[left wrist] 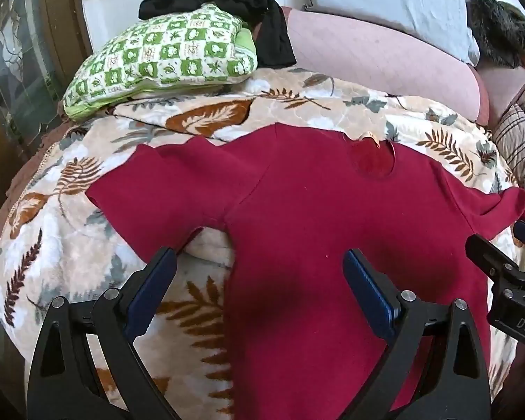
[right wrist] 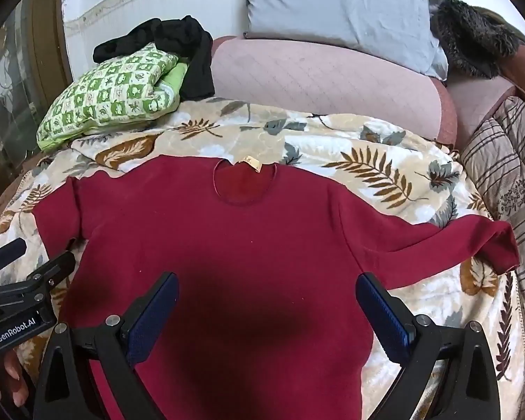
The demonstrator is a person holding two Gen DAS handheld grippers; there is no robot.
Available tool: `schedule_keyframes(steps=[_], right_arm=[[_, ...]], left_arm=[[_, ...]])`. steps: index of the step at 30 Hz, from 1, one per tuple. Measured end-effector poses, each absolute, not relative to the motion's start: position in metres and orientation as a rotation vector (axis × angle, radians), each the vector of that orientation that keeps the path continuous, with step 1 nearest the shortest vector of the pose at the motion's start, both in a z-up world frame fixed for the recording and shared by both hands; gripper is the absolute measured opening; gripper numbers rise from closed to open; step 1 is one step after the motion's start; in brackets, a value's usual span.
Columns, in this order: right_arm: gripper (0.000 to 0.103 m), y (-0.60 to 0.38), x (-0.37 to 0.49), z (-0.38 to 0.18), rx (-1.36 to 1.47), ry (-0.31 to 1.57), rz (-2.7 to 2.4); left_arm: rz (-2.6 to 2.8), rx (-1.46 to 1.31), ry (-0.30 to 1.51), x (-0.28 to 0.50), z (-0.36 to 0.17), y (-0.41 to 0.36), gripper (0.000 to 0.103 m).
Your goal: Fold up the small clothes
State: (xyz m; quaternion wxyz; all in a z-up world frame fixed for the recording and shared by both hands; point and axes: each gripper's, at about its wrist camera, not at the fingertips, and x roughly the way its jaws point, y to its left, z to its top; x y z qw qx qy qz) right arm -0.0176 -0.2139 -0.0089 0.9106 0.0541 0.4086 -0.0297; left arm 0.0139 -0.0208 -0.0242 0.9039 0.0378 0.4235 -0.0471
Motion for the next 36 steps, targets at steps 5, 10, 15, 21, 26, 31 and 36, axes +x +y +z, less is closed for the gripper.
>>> schedule_keyframes(steps=[5,10,15,21,26,31,36], right_arm=[[0.1,-0.218,-0.013,-0.014,0.132,0.852,-0.058],[0.1,-0.219,-0.009,-0.019,0.133,0.86,-0.059],[0.1,-0.219,-0.004,-0.024,0.138,0.872,-0.058],[0.1,-0.218,0.003,-0.03,0.142,0.885,-0.061],[0.1,-0.216,0.008,-0.032,0.143,0.886,-0.066],[0.1,-0.214,0.011,-0.034,0.142,0.891,-0.061],[0.1,-0.209,0.018,-0.037,0.134,0.899,-0.056]], left_arm=[[-0.091,0.069,0.889,0.018,-0.029,-0.023,0.096],[-0.11,0.032,0.97,0.028,-0.042,-0.023,0.096],[-0.114,0.022,0.99,0.031,-0.05,-0.02,0.096],[-0.104,0.03,0.969,0.035,-0.05,-0.018,0.096],[-0.097,0.038,0.942,0.037,-0.047,-0.015,0.096],[-0.095,0.037,0.939,0.039,-0.047,-0.016,0.096],[-0.087,0.023,0.949,0.045,-0.052,-0.011,0.096]])
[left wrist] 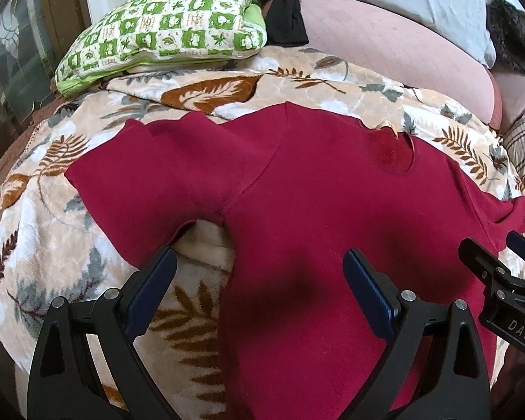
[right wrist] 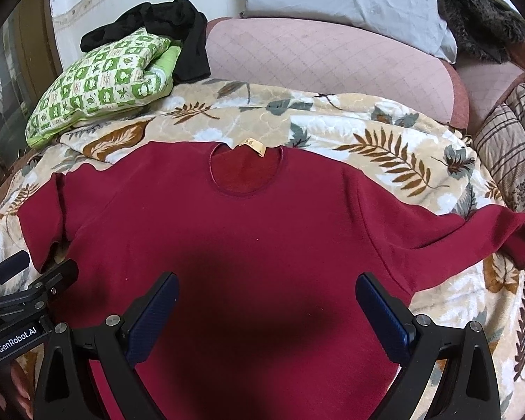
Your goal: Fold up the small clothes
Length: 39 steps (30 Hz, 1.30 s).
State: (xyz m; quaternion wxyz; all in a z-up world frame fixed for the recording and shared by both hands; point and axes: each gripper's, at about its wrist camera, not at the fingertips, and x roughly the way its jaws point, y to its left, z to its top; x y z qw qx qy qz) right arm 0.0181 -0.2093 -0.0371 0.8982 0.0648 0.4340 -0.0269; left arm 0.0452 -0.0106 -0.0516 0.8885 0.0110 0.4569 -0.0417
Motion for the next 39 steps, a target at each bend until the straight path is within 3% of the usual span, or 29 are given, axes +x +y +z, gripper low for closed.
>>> schedule_keyframes(steps=[39], right_arm=[[0.1,-0.172,0.052,-0.052,0.091,0.921,-0.011]], left_arm=[[-0.017,0.034,0.954,0.062,-0.071,0.016,0.096]])
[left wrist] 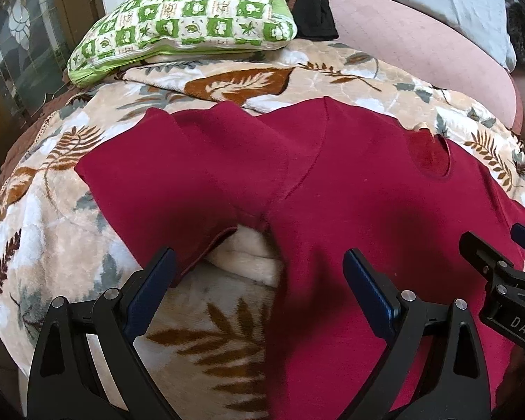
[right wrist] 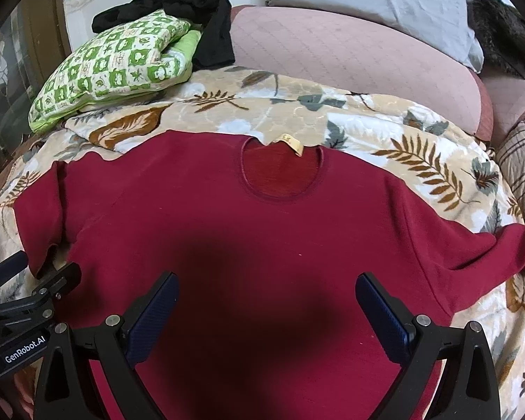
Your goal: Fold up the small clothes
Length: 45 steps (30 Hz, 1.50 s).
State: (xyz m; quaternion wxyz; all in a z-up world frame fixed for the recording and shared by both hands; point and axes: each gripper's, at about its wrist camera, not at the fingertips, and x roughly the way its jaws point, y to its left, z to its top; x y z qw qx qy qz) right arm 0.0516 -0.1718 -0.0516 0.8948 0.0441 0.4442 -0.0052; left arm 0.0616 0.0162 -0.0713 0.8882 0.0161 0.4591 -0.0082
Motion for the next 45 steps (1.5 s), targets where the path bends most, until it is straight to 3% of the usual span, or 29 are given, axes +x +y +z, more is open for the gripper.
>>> schedule_keyframes(steps=[17,19,21,28,34,35,36,37,45], right_arm=[[0.098,-0.12,0.069,-0.051,0.079,0.903,0.154],[0.074,-0.107,0.071,-0.047,0.083,0.903,0.238],[0.064,-0.086,0.074,-0.044,0.076,0.919,0.345],[0.064,-0.025,0.087,-0.041,0.083,0.887,0.525],[0.061,0.007,0.119,-0.068,0.137,0.976,0.573],[0.051,0.011,0.12,-0.069,0.141,0.976,0.59],[0.009,0.016,0.122,-0.07,0.139,0.981,0.603],[0.005,0.017,0.121,-0.066,0.145,0.974,0.609],[0.005,-0.079,0.087,0.026,0.142,0.738,0.568]], left_arm=[[0.117,-0.03,0.936,0.068,-0.061,0.091,0.096],[0.155,-0.061,0.931,0.069,-0.06,0.111,0.096],[0.188,-0.103,0.93,0.07,-0.059,0.13,0.096],[0.267,-0.144,0.927,0.071,-0.059,0.174,0.096],[0.28,-0.17,0.931,0.071,-0.06,0.189,0.096],[0.28,-0.173,0.932,0.072,-0.06,0.19,0.096],[0.281,-0.176,0.93,0.073,-0.06,0.191,0.096],[0.284,-0.176,0.924,0.073,-0.059,0.191,0.096],[0.257,-0.191,0.888,0.073,-0.042,0.179,0.096]])
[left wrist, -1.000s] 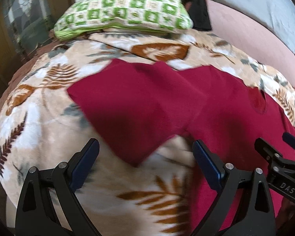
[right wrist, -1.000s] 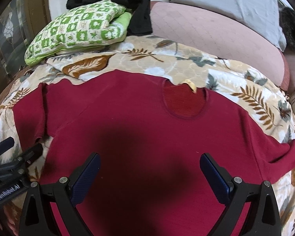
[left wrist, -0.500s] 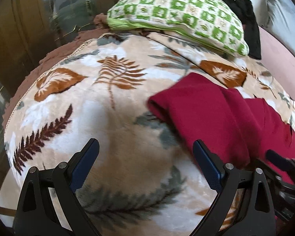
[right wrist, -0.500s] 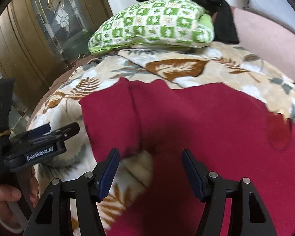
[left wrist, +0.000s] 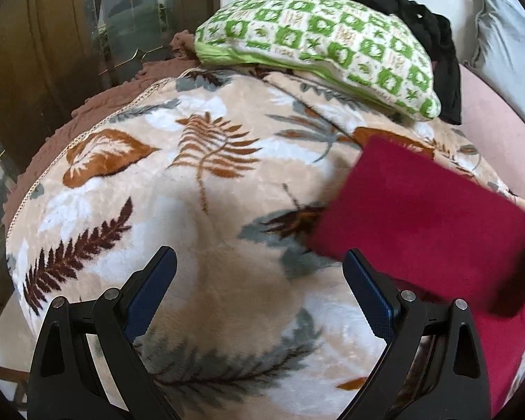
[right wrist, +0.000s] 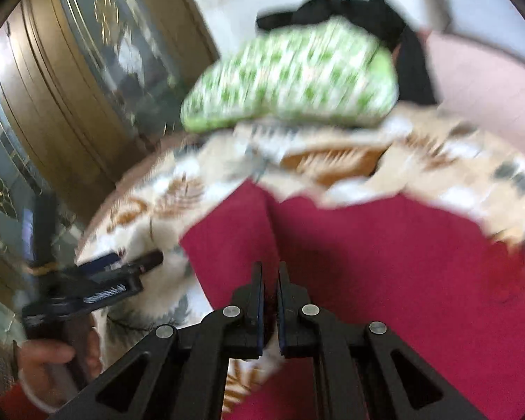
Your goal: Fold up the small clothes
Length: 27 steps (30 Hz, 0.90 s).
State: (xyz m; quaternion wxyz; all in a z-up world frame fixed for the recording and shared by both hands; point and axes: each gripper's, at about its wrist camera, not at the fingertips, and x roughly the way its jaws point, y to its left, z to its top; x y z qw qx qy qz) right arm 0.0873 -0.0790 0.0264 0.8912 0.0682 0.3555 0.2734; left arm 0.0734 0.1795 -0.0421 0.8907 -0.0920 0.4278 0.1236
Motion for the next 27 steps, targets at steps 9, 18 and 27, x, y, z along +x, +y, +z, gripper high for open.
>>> schedule_keyframes(steps=[9,18,27], right_arm=[[0.005,-0.234,0.09,0.028,0.092,0.83,0.165],[0.005,-0.308,0.108,-0.074,0.202,1.08,-0.005],[0.005,-0.301,0.111,-0.062,0.006,0.968,-0.051]], left_arm=[[0.174,-0.116,0.892,0.085,-0.034,0.12,0.096],[0.107,-0.034,0.898,0.109,-0.033,0.061,0.096],[0.102,0.064,0.986,0.135,-0.074,0.022,0.096]])
